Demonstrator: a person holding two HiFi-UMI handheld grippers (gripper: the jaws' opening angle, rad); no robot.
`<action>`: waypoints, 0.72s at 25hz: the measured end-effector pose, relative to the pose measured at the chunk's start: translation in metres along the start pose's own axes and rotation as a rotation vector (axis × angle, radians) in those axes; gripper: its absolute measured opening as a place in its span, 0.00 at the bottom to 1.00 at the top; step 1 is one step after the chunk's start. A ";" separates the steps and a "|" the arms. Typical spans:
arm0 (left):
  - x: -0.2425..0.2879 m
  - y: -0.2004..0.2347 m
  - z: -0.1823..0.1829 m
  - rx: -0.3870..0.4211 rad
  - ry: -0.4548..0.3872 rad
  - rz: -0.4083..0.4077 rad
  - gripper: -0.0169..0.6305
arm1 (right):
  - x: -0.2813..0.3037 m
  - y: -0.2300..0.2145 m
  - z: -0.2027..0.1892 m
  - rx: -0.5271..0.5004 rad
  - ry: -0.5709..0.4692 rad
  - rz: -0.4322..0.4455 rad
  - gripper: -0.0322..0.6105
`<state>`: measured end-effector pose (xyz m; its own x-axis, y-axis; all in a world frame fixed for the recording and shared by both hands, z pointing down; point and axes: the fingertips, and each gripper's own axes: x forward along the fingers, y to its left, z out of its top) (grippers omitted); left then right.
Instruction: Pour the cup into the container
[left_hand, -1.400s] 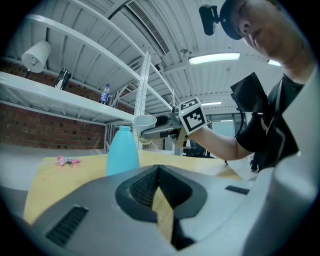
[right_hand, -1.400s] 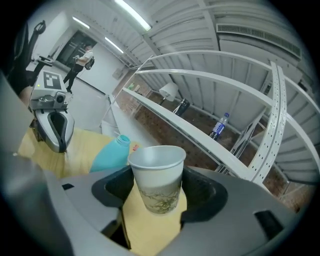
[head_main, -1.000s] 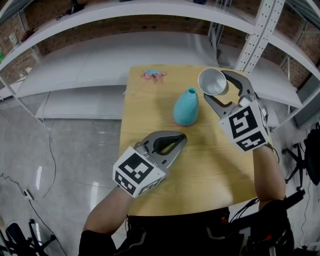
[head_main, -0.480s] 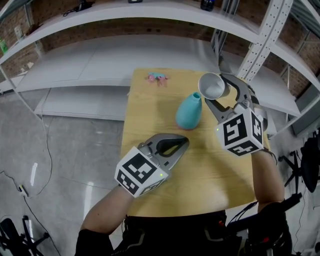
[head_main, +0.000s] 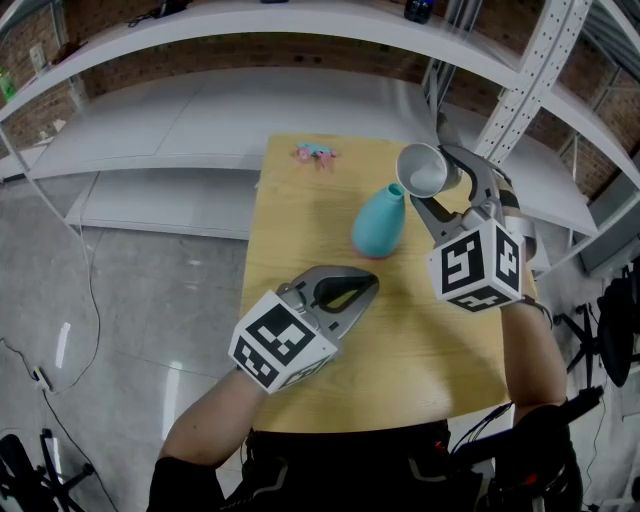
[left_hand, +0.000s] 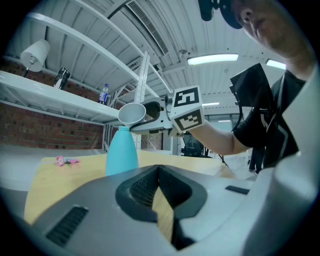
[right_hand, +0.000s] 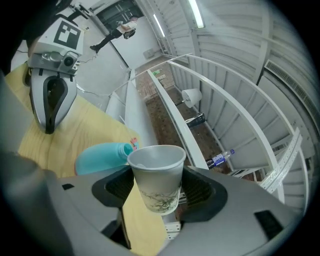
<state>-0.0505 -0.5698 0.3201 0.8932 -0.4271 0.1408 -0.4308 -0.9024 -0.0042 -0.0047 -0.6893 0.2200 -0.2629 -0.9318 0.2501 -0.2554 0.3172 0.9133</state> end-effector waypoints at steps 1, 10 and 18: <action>0.000 0.000 0.000 0.000 -0.001 -0.001 0.03 | 0.000 0.000 0.000 -0.010 0.004 -0.004 0.53; 0.000 -0.001 0.001 0.006 -0.001 -0.009 0.03 | 0.002 -0.001 0.000 -0.053 0.019 -0.019 0.53; 0.000 -0.001 0.001 0.008 0.000 -0.012 0.03 | 0.003 0.000 0.001 -0.080 0.017 -0.020 0.53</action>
<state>-0.0494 -0.5686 0.3194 0.8983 -0.4163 0.1406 -0.4191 -0.9079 -0.0103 -0.0068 -0.6920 0.2206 -0.2424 -0.9408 0.2368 -0.1854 0.2845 0.9406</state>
